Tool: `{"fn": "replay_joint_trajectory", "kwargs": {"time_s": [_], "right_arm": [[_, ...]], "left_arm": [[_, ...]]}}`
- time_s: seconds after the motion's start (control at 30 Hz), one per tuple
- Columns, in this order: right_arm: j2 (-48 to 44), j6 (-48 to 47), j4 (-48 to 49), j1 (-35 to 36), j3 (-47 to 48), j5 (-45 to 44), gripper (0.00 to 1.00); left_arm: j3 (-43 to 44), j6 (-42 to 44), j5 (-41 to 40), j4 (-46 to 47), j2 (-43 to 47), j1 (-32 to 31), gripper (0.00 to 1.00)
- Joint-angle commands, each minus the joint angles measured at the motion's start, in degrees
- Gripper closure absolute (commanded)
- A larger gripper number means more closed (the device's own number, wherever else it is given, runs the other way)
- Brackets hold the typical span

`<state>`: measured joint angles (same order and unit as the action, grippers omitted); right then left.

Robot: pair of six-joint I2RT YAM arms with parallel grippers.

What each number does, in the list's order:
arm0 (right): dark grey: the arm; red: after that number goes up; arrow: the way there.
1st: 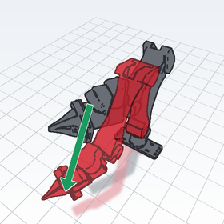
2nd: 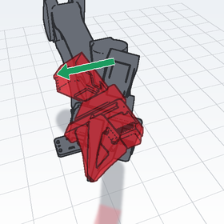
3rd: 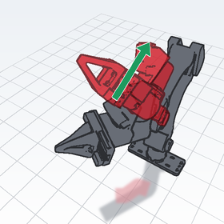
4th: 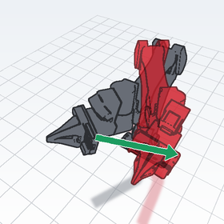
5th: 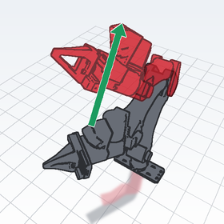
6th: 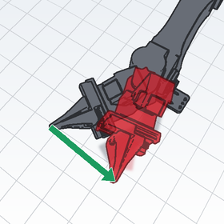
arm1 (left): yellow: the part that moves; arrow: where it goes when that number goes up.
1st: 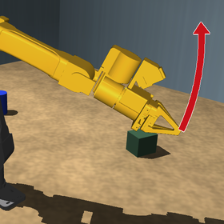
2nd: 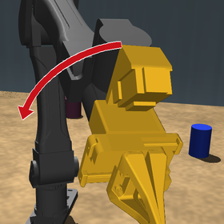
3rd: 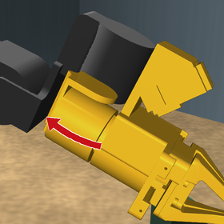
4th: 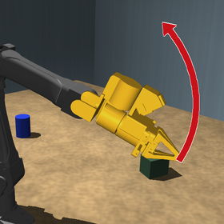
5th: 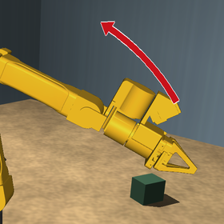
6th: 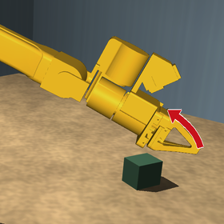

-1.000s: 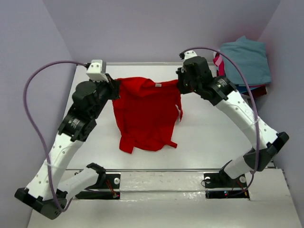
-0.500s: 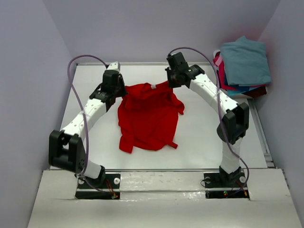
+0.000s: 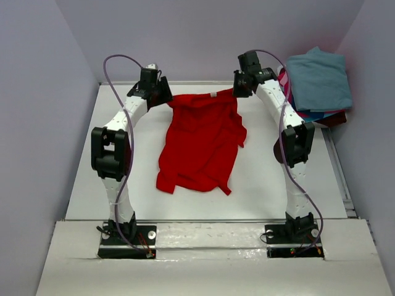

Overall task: Fold and stack the t-shirts
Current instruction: Flatten the tshirt out

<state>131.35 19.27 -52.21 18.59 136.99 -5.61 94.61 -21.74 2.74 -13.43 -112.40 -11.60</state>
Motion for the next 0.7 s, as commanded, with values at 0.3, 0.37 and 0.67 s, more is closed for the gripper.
{"fn": "replay_joint_trajectory", "kwargs": {"time_s": [0.3, 0.37, 0.67], "right_arm": [[-1.18, -0.11, -1.85, -0.66, -2.95, 5.07, 0.0], [-1.97, 0.24, -3.42, -0.66, -3.65, 7.19, 0.0], [-1.63, 0.77, 0.35, 1.98, -16.39, 11.84, 0.08]], "left_arm": [[1.47, 0.55, 3.32, -2.56, 6.03, -1.93, 0.01], [-0.38, 1.25, 3.41, -4.32, 9.19, -4.74, 0.01], [-17.69, -1.37, 7.27, -7.14, 18.96, -13.81, 0.01]]}}
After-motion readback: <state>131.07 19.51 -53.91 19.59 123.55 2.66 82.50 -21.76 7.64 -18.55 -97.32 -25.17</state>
